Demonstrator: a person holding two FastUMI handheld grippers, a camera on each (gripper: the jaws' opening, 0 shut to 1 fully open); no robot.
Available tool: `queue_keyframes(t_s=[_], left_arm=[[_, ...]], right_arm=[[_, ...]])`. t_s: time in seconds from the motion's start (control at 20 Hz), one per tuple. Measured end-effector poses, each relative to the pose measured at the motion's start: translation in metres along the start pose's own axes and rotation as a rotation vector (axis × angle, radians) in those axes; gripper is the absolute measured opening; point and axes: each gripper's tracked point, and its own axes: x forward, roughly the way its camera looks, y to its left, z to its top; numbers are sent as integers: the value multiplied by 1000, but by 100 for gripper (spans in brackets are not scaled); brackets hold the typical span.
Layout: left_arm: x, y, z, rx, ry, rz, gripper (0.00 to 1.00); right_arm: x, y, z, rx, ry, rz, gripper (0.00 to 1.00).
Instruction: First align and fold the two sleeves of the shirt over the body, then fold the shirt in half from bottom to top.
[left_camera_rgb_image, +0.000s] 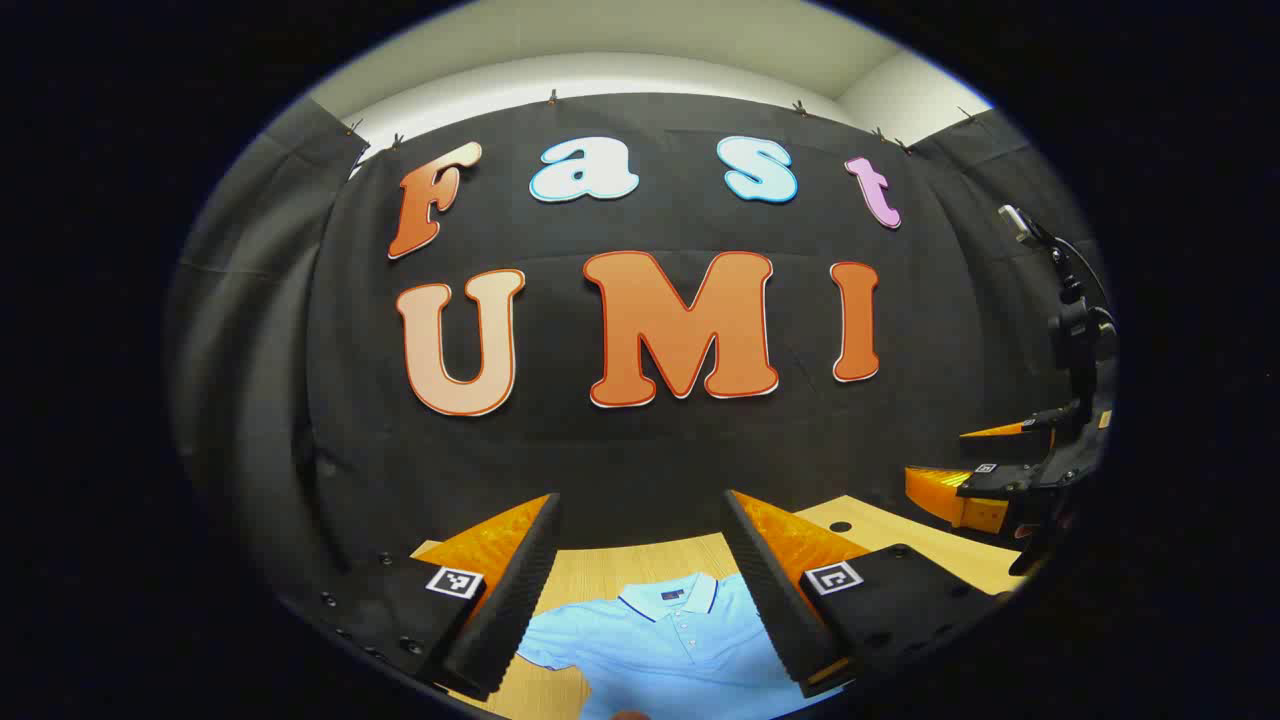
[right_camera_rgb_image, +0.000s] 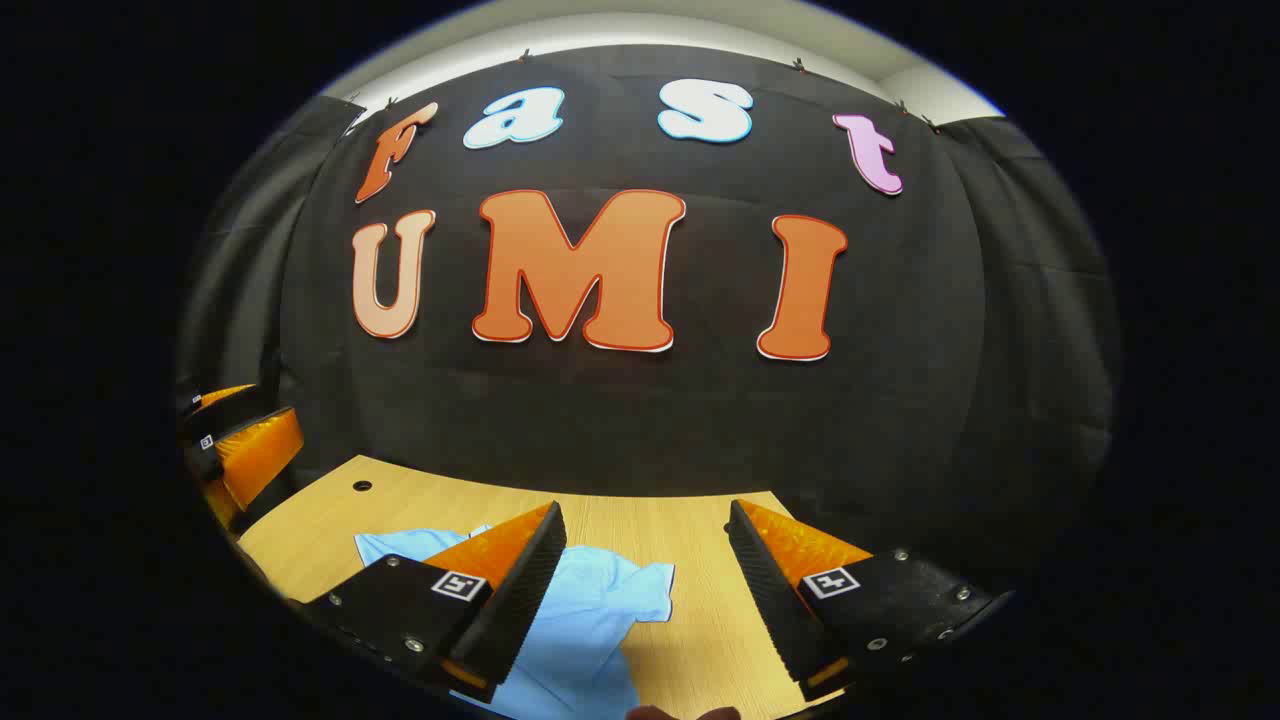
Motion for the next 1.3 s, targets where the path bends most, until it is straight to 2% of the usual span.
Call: queue_keyframes(t_s=[0.6,1.0,1.3], left_arm=[[8,-2,4,14,-9,23,100],[11,13,-1,30,16,78,100],[17,20,-14,38,64,140,100]], right_arm=[[29,1,-2,-18,19,30,99],[66,-2,-40,-29,161,26,99],[106,-8,-90,-1,336,44,99]])
